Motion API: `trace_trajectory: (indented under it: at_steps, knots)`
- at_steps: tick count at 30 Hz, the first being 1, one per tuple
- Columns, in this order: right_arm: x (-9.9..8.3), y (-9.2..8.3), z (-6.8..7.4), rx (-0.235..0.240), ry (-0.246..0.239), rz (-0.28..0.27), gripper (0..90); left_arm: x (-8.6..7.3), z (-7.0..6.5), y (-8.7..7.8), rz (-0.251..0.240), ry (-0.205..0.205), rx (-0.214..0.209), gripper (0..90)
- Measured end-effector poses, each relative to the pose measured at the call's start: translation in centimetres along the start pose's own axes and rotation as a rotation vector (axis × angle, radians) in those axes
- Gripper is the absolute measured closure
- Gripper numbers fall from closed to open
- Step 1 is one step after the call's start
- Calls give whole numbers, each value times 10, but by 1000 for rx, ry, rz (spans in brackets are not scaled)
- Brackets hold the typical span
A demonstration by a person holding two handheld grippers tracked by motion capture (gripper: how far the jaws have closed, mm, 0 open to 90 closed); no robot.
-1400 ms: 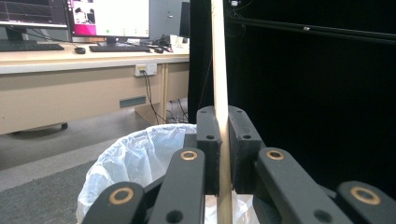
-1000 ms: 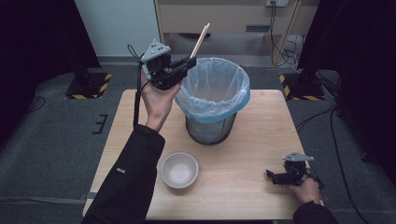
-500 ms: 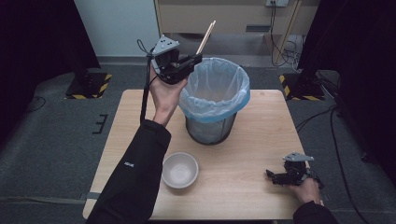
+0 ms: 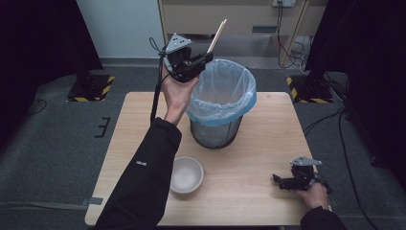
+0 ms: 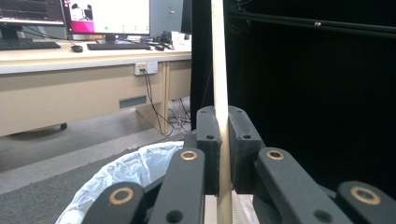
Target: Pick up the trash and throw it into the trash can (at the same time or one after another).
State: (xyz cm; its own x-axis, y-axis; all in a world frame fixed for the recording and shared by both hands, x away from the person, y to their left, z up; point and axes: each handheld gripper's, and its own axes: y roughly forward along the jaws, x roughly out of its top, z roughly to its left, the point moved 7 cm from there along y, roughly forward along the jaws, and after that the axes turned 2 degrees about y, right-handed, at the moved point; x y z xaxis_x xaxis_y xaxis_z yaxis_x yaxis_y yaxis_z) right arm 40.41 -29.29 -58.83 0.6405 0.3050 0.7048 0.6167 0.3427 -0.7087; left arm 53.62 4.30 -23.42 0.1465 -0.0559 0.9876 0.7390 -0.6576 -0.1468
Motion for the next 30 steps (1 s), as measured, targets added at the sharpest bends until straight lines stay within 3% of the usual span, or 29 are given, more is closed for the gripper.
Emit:
trace_trajectory:
  at_steps: [3,19,24,30]
  knots:
    - [0,0,0,0,0,0,3,-2,0,6,16,14,6,842]
    - [0,0,0,-1,1,2,4,-18,4,36,63,4,12,828]
    - [0,0,0,-2,-1,2,3,-21,4,41,61,15,16,644]
    - [0,0,0,0,-2,0,3,-12,3,25,33,21,6,557]
